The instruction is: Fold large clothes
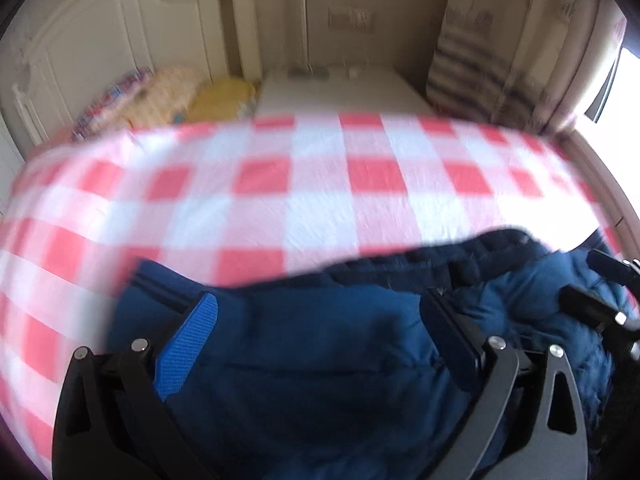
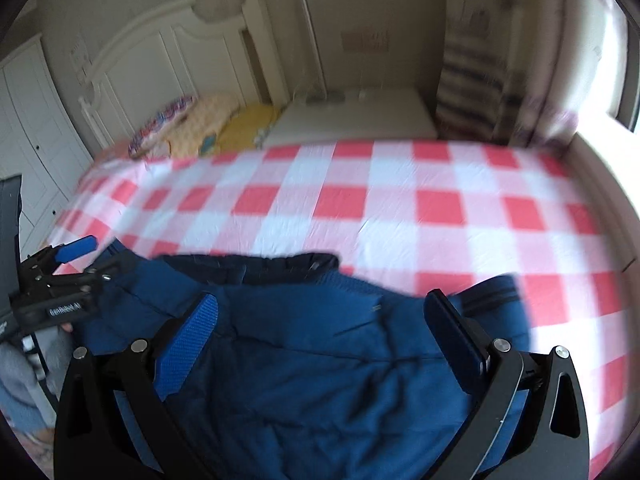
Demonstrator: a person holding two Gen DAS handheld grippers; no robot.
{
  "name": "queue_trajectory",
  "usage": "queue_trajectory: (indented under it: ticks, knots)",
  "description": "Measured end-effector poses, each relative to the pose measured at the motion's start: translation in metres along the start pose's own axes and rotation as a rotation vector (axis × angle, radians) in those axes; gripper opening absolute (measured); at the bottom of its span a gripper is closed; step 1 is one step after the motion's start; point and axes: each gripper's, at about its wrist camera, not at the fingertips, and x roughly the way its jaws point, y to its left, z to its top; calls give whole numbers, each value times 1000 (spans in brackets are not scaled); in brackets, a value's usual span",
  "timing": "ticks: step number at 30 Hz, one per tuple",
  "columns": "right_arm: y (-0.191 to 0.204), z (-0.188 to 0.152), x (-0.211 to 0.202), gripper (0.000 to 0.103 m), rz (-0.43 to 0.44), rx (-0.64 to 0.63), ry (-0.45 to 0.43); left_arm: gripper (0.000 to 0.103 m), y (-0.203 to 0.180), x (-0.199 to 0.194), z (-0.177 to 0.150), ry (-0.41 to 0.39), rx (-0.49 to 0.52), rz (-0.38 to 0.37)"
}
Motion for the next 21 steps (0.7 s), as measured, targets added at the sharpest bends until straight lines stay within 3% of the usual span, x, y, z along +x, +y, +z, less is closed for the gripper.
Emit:
queue_trajectory:
  ticks: [3, 6, 7, 10, 11, 21]
  knots:
    - [-11, -3, 1, 99, -64, -37, -3, 101, 16, -27, 5, -59, 27, 27]
    - [-31, -22, 35, 99, -127, -21, 90, 101, 35, -23, 2, -55, 40, 85]
    - [-40, -33, 53, 99, -127, 2, 144, 101, 41, -13, -1, -33, 36, 95]
    - [-55, -36, 56, 99, -59, 77, 134, 101, 53, 25, -21, 56, 8, 120]
    - [-56, -36, 57, 99, -53, 80, 135, 101, 56, 29, -23, 66, -7, 98]
    - [-58, -39, 60, 99, -32, 98, 132, 101, 68, 34, -25, 71, -74, 50]
